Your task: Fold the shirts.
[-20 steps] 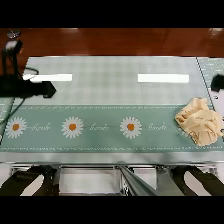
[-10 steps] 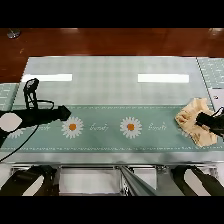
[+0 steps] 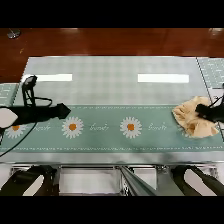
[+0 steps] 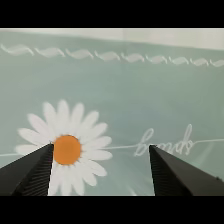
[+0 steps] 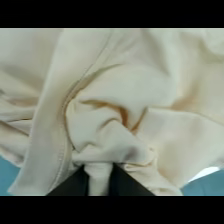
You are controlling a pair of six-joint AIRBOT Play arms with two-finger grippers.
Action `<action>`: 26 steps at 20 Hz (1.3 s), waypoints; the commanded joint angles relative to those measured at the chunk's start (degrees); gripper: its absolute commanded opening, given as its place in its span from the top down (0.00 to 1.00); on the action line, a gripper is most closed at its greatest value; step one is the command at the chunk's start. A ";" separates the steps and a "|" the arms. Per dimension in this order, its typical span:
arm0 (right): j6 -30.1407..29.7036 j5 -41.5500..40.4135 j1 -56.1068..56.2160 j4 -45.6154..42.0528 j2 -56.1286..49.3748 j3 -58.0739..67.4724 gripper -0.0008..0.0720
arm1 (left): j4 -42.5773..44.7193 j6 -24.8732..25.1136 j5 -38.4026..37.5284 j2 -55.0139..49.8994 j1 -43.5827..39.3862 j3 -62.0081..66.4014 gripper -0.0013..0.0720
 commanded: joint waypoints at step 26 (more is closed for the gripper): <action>-18.97 10.84 7.19 61.59 12.57 50.95 0.94 | -4.09 6.19 -3.02 0.76 1.95 7.80 0.02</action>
